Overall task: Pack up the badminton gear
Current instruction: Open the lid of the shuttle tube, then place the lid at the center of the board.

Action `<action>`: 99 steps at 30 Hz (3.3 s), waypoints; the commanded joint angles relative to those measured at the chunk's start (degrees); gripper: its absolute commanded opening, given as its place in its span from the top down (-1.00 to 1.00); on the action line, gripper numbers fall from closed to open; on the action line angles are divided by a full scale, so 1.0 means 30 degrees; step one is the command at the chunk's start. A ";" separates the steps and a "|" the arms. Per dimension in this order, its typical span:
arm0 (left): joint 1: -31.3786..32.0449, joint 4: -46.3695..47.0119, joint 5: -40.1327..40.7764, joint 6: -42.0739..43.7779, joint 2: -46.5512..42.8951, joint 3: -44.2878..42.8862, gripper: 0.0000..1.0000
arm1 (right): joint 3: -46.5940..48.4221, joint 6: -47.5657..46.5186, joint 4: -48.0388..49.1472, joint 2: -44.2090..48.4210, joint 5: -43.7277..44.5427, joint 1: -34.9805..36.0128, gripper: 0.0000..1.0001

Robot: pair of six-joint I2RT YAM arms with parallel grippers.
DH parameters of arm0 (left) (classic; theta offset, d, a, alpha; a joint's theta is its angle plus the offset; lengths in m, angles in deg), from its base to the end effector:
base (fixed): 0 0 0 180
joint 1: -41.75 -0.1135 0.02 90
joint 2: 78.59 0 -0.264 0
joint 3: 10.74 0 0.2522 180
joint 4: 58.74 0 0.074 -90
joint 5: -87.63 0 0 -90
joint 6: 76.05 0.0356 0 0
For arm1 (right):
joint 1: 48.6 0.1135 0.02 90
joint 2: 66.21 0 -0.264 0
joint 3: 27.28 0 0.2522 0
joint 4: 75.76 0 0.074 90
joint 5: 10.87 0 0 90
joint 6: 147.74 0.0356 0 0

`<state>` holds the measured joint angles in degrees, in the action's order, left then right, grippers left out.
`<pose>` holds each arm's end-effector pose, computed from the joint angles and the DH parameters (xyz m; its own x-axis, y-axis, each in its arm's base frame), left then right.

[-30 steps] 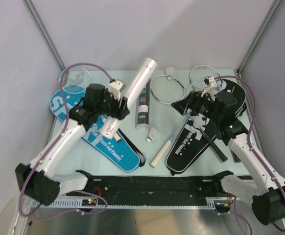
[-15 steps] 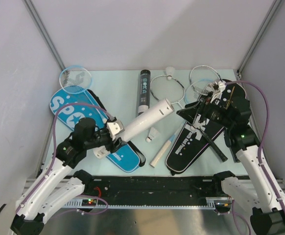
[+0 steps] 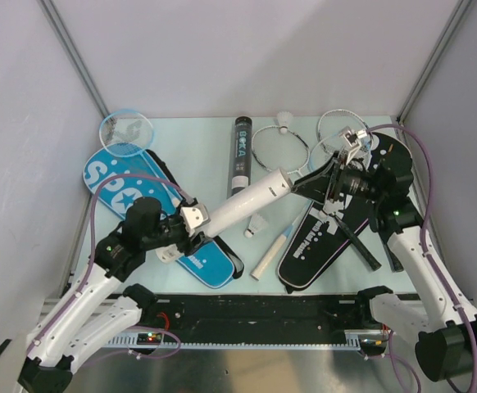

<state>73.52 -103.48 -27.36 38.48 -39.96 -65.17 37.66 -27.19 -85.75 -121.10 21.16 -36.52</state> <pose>0.1191 -0.0915 0.2956 -0.0456 0.4709 -0.8810 0.8909 0.4182 0.1774 0.1984 0.0733 0.3736 -0.4769 0.1736 -0.8616 -0.8100 0.2937 0.5075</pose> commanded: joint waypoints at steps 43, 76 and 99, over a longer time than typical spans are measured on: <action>0.0134 0.1499 0.2403 0.1720 0.0346 0.0217 0.54 | 0.0722 0.9281 0.9423 -0.2254 -0.2389 -0.1899 1.00; 0.0143 0.5465 0.8560 0.1472 -0.6890 0.2489 0.42 | 0.0980 -0.2814 -0.0853 -1.2368 1.5425 0.4257 0.78; 0.0139 0.5702 0.5105 -0.0147 -0.5552 0.2302 0.38 | 0.1670 -0.4622 -0.1979 -1.2871 0.5878 0.5071 -0.11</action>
<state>73.89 -90.83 -8.26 40.16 -57.35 -57.58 40.52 -39.30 -93.75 -157.40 43.65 -21.96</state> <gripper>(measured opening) 0.665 0.550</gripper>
